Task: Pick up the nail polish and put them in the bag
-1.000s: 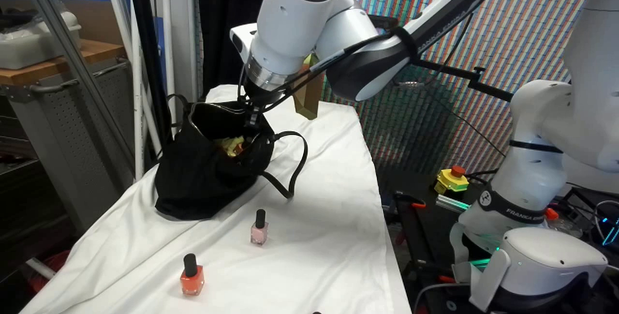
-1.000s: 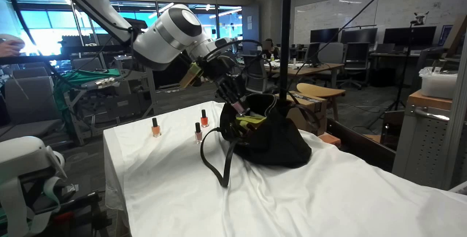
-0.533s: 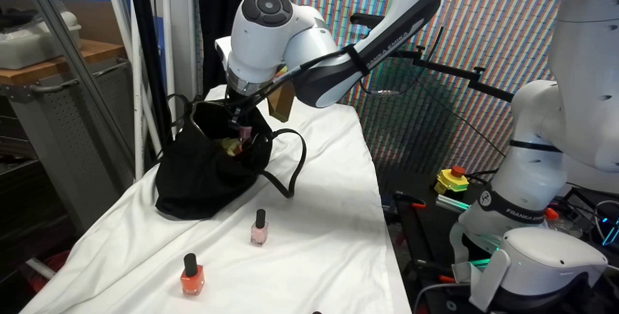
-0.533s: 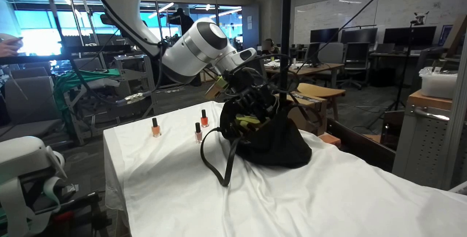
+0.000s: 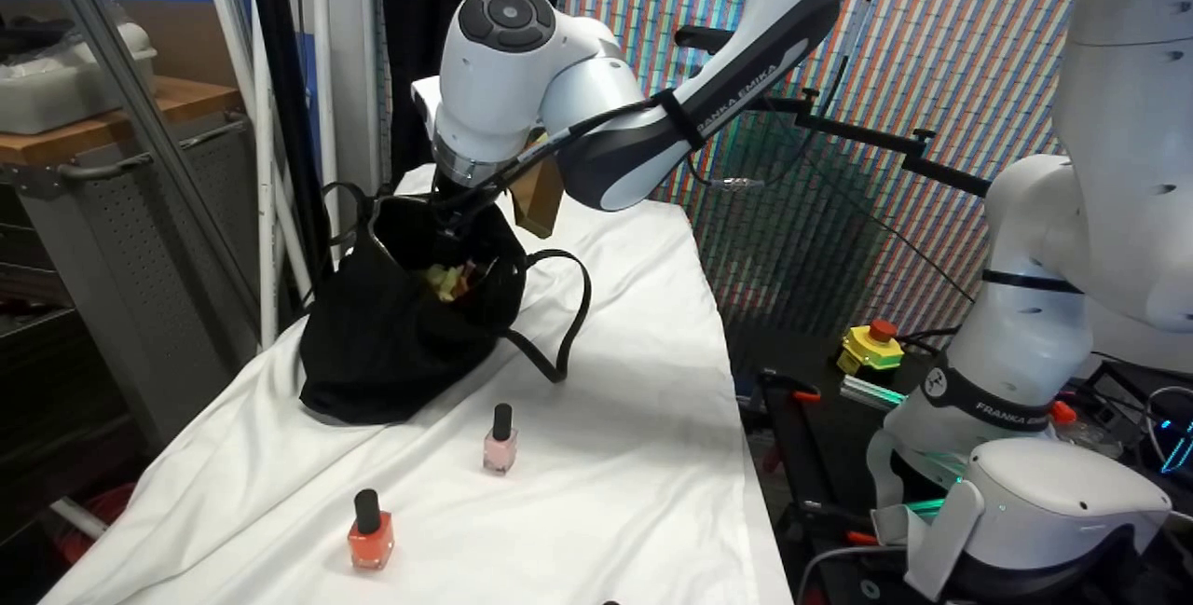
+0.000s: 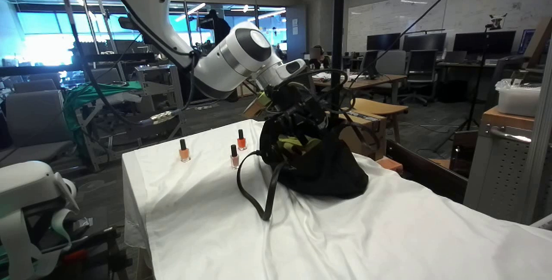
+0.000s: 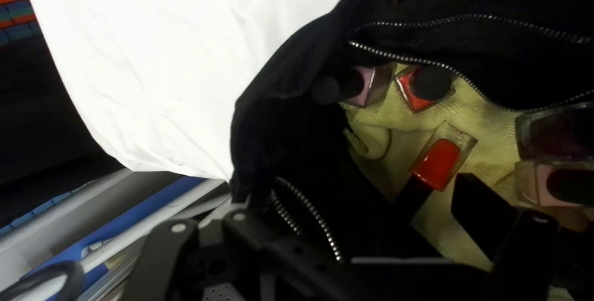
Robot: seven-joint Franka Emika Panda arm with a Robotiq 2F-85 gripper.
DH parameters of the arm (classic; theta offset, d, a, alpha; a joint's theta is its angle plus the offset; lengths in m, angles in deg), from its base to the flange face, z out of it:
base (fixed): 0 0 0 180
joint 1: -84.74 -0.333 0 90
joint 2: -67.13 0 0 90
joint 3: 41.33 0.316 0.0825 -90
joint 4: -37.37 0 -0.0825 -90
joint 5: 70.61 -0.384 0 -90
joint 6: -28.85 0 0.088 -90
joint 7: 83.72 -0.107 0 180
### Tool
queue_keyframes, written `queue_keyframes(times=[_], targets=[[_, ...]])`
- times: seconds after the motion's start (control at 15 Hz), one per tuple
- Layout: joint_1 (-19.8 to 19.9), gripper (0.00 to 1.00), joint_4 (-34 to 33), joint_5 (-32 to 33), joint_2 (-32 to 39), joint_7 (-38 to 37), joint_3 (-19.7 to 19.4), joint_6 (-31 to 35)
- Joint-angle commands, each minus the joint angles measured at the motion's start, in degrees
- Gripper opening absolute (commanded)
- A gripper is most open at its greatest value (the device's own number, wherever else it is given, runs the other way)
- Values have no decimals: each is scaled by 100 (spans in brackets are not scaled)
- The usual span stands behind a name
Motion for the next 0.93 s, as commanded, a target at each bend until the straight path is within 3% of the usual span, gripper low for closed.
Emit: queue_keyframes(times=[0.0, 0.33, 0.87], targets=[[-8, 100, 673, -568, -675, 461, 141, -132], [-78, 100, 1432, -1571, -1361, 898, 337, -386], [-347, 100, 2670, -2017, -2254, 873, 784, -155]])
